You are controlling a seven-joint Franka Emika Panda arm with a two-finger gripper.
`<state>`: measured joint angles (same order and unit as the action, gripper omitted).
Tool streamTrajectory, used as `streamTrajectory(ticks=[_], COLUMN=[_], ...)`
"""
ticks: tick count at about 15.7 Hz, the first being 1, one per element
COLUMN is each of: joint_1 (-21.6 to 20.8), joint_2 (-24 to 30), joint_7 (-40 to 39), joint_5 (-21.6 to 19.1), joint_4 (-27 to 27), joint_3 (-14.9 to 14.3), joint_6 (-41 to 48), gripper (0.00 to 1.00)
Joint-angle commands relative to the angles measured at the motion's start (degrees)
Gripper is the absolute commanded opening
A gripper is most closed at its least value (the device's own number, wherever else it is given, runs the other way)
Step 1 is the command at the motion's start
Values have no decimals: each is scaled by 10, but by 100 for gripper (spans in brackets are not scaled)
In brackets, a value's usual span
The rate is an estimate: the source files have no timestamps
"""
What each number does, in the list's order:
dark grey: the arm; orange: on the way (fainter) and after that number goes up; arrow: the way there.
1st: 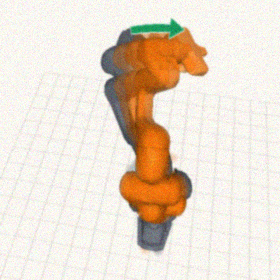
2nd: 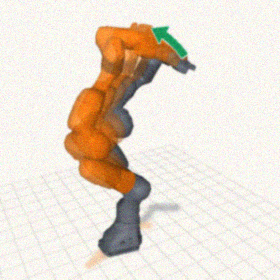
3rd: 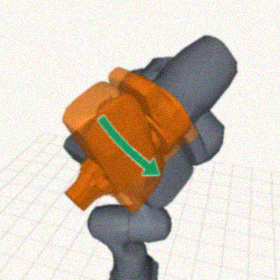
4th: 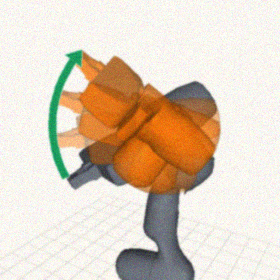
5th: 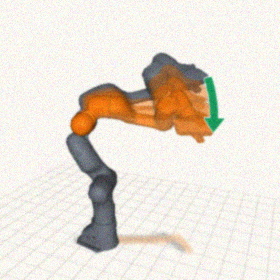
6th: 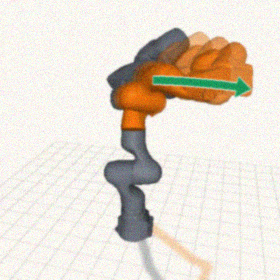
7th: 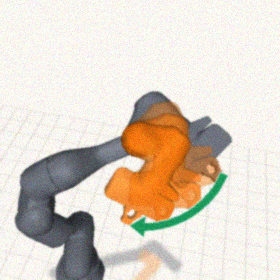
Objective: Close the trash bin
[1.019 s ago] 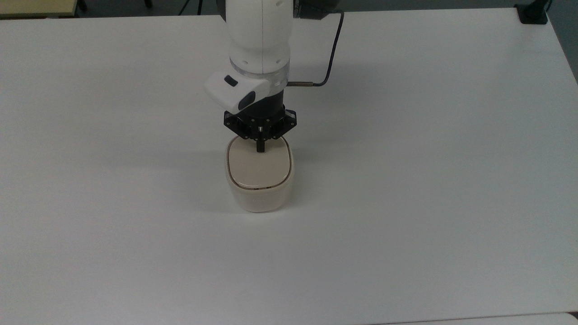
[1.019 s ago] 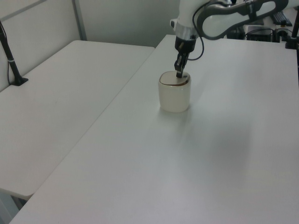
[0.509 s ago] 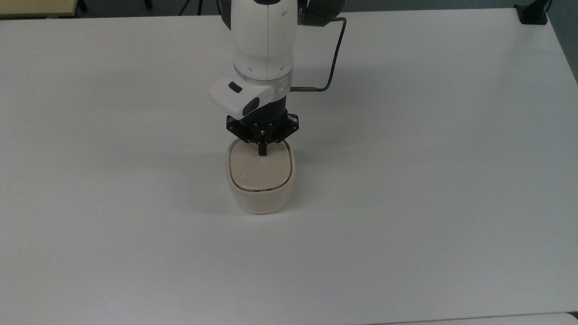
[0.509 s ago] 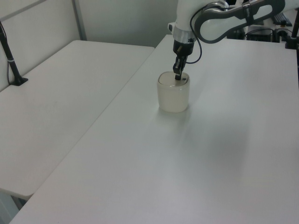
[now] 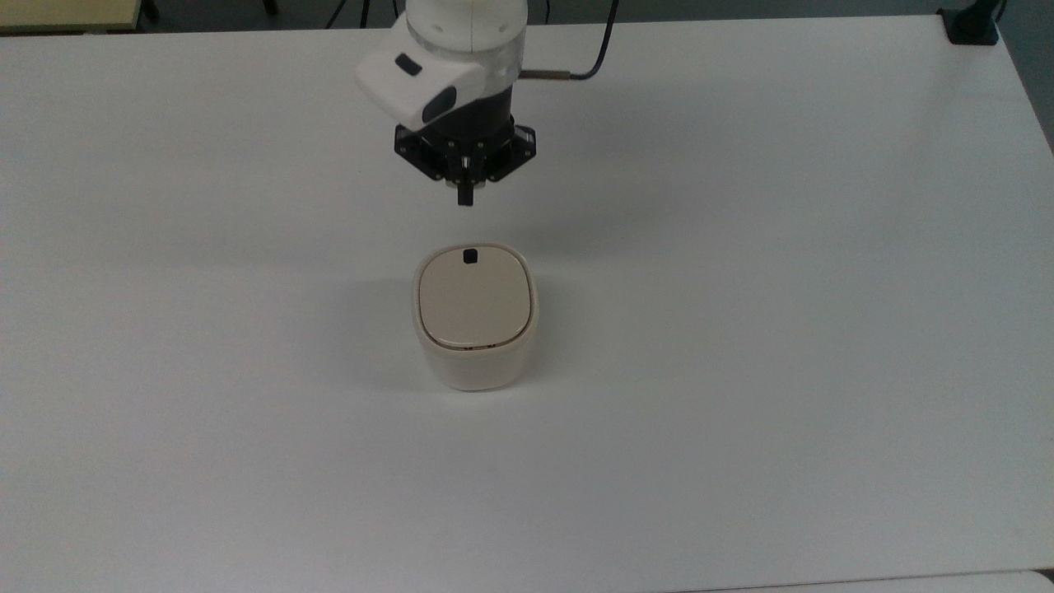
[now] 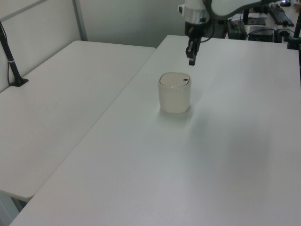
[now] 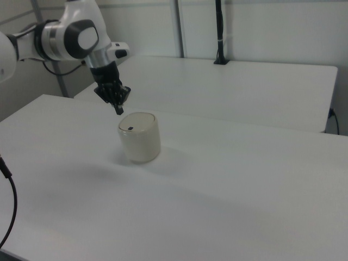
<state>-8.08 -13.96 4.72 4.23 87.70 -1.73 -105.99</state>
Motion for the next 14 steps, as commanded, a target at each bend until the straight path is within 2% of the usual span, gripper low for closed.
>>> streamTrajectory(ticks=[1, 6, 9, 11, 12, 14], joint_1=[-4, 2, 2, 3, 5, 5], joint_2=[70, 151, 162, 158, 158, 158], joint_7=[8, 28, 30, 25, 25, 28], joint_5=[4, 4, 5, 6, 6, 6], joint_4=[42, 115, 132, 131, 131, 131], joint_3=[-6, -6, -6, -6, -6, -6], joint_6=[39, 40, 41, 41, 41, 42], gripper=[0, 0, 3, 30, 37, 94])
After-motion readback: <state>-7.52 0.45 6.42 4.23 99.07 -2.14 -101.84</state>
